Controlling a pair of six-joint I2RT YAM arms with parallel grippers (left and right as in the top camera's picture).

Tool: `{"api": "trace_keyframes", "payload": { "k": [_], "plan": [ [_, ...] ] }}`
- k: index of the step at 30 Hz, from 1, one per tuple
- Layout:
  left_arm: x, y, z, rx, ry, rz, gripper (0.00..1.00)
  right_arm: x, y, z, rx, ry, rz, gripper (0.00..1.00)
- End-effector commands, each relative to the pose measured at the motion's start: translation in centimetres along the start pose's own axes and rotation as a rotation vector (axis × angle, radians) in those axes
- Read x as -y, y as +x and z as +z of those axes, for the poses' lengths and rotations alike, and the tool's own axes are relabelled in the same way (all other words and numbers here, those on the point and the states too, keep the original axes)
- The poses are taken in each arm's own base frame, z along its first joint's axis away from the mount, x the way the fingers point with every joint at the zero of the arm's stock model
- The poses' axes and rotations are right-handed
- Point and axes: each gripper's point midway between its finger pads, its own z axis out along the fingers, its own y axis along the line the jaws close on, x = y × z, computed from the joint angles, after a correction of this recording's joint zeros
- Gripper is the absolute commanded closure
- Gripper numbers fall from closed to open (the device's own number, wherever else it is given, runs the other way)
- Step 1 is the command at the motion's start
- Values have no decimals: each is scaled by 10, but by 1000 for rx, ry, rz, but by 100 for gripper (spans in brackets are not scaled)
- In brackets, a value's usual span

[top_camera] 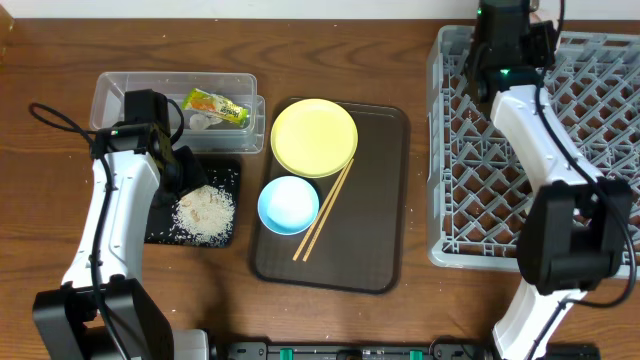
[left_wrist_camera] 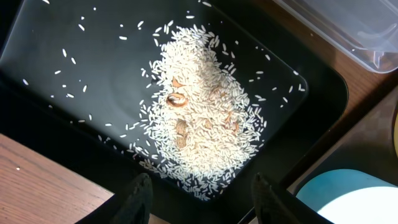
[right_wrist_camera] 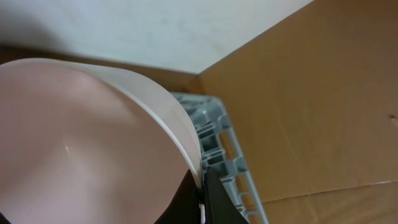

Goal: Sort waste into correct bins and load items into the dishwasher rack
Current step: 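Grasp the pink bowl rim with right gripper and place it in the rack, then reach right gripper back to the light-blue bowl on the brown tray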

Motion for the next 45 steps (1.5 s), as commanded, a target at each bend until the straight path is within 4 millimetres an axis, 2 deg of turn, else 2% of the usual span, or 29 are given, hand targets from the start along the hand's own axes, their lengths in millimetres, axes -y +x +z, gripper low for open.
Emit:
{"api": "trace_keyframes", "payload": {
  "k": [1, 10, 16, 23, 27, 32, 33, 35, 39, 42, 45],
  "plan": [
    [-2, -2, -4, 15, -6, -6, 46, -26, 11, 3, -24, 6, -68, 99],
    [-2, -2, -4, 16, -5, -5, 45, -70, 10, -12, 6, -89, -92, 99],
    [-2, -1, -4, 11, -4, -5, 46, -83, 14, -25, -2, -124, -109, 99],
    [-3, 2, -4, 0, -9, -5, 46, -93, 37, -35, -75, -155, -128, 97],
    [-3, 2, -4, -3, -10, -5, 46, -98, 58, -46, -146, -187, -117, 92],
    [-4, 2, -4, -2, -10, -5, 46, -111, 71, -65, -211, -328, -68, 84],
    [-4, 2, -4, -2, -10, -5, 46, -109, 71, -69, -220, -347, -45, 83],
    [-4, 2, -4, -2, -10, -5, 46, -103, 67, -76, -224, -378, 0, 72],
    [-3, 2, -4, -3, -10, -5, 46, -80, 47, -93, -180, -427, 71, 37],
    [-4, 2, -4, -2, -10, -5, 45, -65, 29, -109, -138, -495, 130, 29],
    [-3, 2, -4, -2, -10, -5, 46, -70, 15, -135, -106, -675, 177, 28]
  ]
}}
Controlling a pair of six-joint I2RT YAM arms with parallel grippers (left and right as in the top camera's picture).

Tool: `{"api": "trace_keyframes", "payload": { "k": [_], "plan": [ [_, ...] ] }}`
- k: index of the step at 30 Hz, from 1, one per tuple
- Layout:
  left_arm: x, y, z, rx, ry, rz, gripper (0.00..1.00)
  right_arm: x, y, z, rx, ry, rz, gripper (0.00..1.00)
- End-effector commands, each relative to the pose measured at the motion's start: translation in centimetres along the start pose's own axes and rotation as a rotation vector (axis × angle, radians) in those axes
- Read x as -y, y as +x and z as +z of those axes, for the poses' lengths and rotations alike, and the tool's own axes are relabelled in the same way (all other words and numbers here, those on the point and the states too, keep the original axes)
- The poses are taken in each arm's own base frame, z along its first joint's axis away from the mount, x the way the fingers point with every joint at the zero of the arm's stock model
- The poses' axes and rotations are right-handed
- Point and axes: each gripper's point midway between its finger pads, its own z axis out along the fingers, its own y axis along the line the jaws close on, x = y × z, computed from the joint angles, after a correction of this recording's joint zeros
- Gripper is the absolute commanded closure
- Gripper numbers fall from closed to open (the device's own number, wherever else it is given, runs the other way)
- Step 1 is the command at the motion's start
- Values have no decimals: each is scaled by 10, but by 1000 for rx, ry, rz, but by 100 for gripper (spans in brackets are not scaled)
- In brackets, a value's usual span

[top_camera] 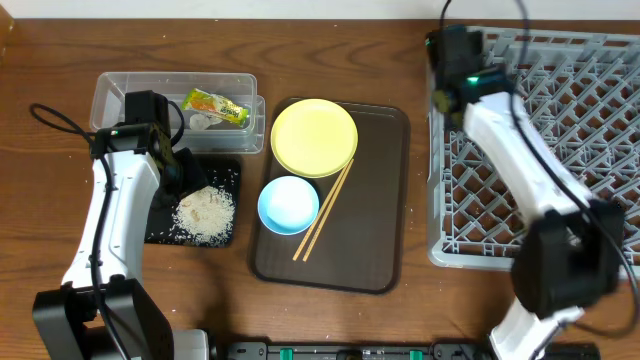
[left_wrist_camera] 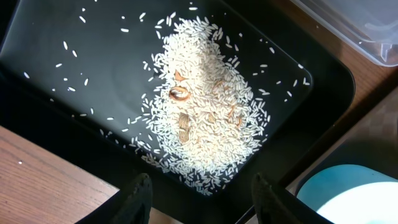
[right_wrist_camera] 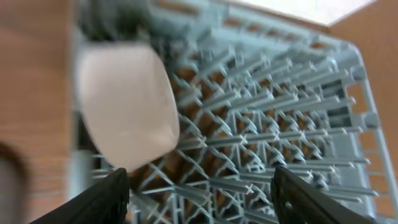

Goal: Sort waste into correct bins and load items into the dishwasher rack
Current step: 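Reach right gripper back to the light-blue bowl on the brown tray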

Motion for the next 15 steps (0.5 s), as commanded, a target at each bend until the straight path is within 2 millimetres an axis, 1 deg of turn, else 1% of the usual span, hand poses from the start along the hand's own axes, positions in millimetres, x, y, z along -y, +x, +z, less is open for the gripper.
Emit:
{"api": "trace_keyframes", "payload": {
  "k": [1, 3, 4, 7, 9, 12, 15],
  "plan": [
    [-2, -2, -4, 15, -2, -5, 46, -31, -16, -36, 52, -284, 65, 28],
    [-2, -2, -4, 15, -2, -5, 46, -59, -17, -53, 49, -478, 62, 29],
    [-2, -2, -4, 16, -2, -5, 45, -76, -16, -63, 40, -594, 56, 30],
    [-2, -2, -4, 16, -2, -5, 45, -118, -6, -93, 2, -857, 24, 31],
    [-2, -2, -4, 16, -2, -6, 45, -137, 3, -105, -24, -939, -4, 30],
    [-2, -2, -4, 16, -2, -5, 45, -163, 19, -115, -50, -975, -73, 29],
    [-2, -2, -4, 16, -2, -6, 45, -191, 42, -123, -84, -1003, -168, 28]
  ]
}}
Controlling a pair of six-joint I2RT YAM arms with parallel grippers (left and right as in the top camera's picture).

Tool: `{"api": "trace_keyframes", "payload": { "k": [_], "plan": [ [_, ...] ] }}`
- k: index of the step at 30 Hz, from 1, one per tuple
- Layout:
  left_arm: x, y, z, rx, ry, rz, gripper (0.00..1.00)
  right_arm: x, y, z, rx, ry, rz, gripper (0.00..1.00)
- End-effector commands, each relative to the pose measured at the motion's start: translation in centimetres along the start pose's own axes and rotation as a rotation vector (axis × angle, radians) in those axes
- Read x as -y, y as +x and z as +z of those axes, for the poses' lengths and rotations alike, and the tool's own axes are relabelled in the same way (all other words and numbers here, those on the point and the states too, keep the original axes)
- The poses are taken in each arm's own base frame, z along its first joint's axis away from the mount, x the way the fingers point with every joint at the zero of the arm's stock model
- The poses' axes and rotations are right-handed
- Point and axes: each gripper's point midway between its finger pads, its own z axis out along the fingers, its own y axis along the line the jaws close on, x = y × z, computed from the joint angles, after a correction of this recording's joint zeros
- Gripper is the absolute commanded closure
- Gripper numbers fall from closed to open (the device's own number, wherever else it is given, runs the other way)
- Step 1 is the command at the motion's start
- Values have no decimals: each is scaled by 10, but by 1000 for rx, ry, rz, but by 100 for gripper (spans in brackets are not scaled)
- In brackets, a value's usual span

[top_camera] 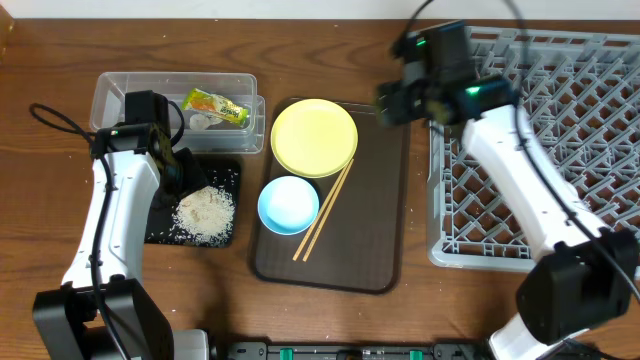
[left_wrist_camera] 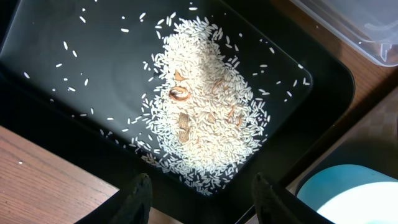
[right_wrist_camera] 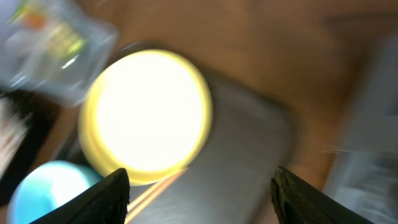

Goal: Sort waste into correct bins and load items into the dishwasher rack
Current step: 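Reach right gripper back to the light-blue bowl on the brown tray, then grasp the light-blue bowl with right gripper and stand it in the rack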

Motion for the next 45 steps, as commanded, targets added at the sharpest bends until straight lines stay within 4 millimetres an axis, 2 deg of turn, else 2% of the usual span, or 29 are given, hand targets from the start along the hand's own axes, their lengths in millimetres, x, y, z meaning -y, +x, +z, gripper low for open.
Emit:
{"api": "trace_keyframes", "payload": {
  "k": [1, 7, 13, 17, 21, 23, 26, 29, 32, 35, 39, 45],
  "plan": [
    [-2, -2, -4, 15, -2, -5, 45, -49, 33, 25, -112, -138, -83, 28],
    [-2, -2, -4, 15, -2, -5, 45, -92, 78, 52, -256, -183, -159, 30],
    [-2, -2, -4, 15, -2, -5, 45, -122, 119, 74, -375, -208, -218, 37],
    [-2, -2, -4, 15, -2, -5, 45, -134, 141, 85, -436, -210, -249, 41],
    [-2, -2, -4, 15, -2, -5, 45, -134, 157, 98, -473, -163, -277, 51],
    [-2, -2, -4, 15, -2, -5, 45, -129, 160, 103, -480, -116, -272, 60],
    [-2, -2, -4, 15, -2, -5, 45, -121, 159, 105, -476, -59, -249, 77],
    [-2, -2, -4, 15, -2, -5, 45, -117, 156, 107, -462, -33, -250, 85],
    [-2, -2, -4, 15, -2, -5, 45, -111, 154, 107, -456, -14, -247, 99],
    [-2, -2, -4, 15, -2, -5, 45, -106, 147, 105, -444, -10, -234, 99],
    [-2, -2, -4, 15, -2, -5, 45, -98, 117, 90, -371, -9, -202, 99],
    [-2, -2, -4, 15, -2, -5, 45, -68, 49, 43, -182, 3, -153, 99]
  ]
}}
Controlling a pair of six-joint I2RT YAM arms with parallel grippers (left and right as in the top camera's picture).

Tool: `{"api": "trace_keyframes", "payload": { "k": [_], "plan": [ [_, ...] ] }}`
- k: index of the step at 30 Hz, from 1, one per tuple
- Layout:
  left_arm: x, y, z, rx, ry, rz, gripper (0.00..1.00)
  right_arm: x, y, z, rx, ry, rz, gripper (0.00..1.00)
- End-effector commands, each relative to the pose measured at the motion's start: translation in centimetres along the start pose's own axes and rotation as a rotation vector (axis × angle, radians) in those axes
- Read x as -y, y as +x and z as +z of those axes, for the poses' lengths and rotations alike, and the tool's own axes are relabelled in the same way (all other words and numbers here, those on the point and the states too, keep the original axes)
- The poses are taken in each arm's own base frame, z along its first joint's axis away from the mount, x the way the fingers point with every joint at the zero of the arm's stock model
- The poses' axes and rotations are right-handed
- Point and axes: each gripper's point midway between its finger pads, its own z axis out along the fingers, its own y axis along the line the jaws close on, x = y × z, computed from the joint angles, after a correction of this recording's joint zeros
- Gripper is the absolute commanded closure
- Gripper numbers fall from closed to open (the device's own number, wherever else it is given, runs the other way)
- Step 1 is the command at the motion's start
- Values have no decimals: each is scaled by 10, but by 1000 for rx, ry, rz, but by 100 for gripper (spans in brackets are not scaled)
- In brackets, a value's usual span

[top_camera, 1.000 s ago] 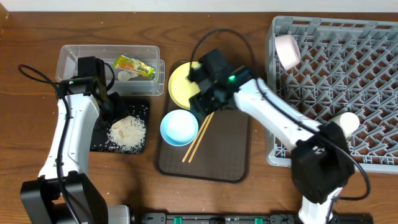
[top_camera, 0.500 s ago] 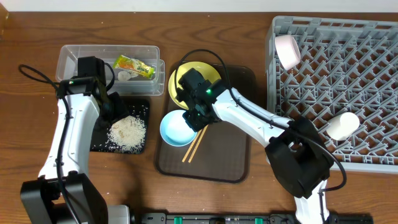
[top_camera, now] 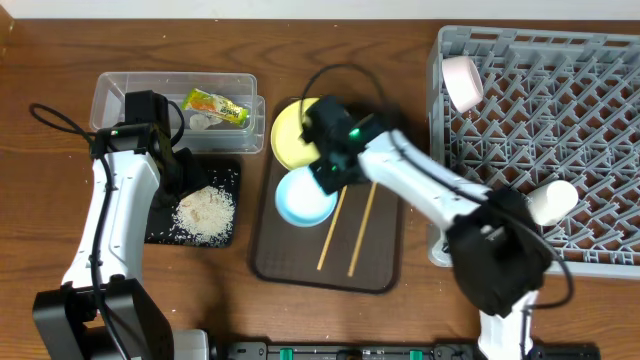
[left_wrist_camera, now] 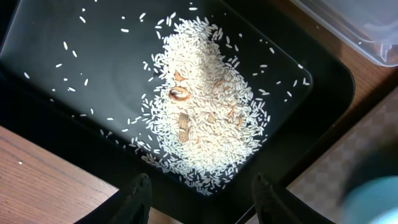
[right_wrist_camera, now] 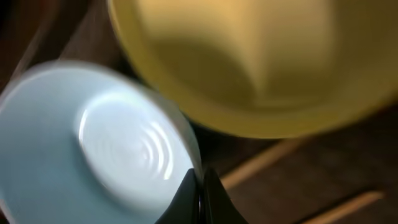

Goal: Sort waste into correct bins and load items into the dishwasher rack
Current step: 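Grasp the light-blue bowl with right gripper and stand it in the rack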

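Observation:
My right gripper (top_camera: 325, 178) (right_wrist_camera: 200, 186) is shut on the rim of the light blue bowl (top_camera: 303, 200) (right_wrist_camera: 106, 143), which sits on the brown tray (top_camera: 385, 265). The yellow plate (top_camera: 288, 135) (right_wrist_camera: 249, 56) lies just behind it, partly under my right arm. Two chopsticks (top_camera: 335, 235) (right_wrist_camera: 267, 162) lie apart on the tray, right of the bowl. A pink bowl (top_camera: 462, 82) leans in the grey dishwasher rack (top_camera: 436, 150). Over the black tray (left_wrist_camera: 74, 56) of rice (top_camera: 205, 210) (left_wrist_camera: 205, 106), my left gripper (top_camera: 182, 165) (left_wrist_camera: 200, 193) hangs open and holds nothing.
A clear bin (top_camera: 120, 95) (left_wrist_camera: 360, 25) with a green wrapper (top_camera: 215, 107) stands behind the black tray. A white cup (top_camera: 550, 203) lies in the rack near its front. Bare wooden table surrounds the trays.
My right gripper was open above the brown tray's far right; now it is shut on the blue bowl's rim. The bowl sits slightly further right and the chopsticks lie apart. My left arm is unchanged.
My right gripper first held the pink bowl over the rack's far left corner. Then it was open with the pink bowl resting in the rack. Then it hung open over the brown tray, and now it grips the blue bowl. My left gripper stayed open over the rice.

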Motion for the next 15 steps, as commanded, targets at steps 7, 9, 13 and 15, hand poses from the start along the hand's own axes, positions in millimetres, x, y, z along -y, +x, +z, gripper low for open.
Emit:
{"api": "trace_keyframes", "payload": {
  "k": [7, 9, 13, 15],
  "plan": [
    [-2, -2, -4, 16, -2, -5, 45, 87, -48, -113, 288, 111, 132, 99],
    [-2, -2, -4, 16, -2, -5, 45, 114, -49, -126, 313, 193, 145, 99],
    [-2, -2, -4, 16, -2, -5, 45, 181, -47, -166, 375, 465, 170, 99],
    [-2, -2, -4, 17, -2, -6, 45, 215, -46, -192, 419, 617, 215, 99]
  ]
}}
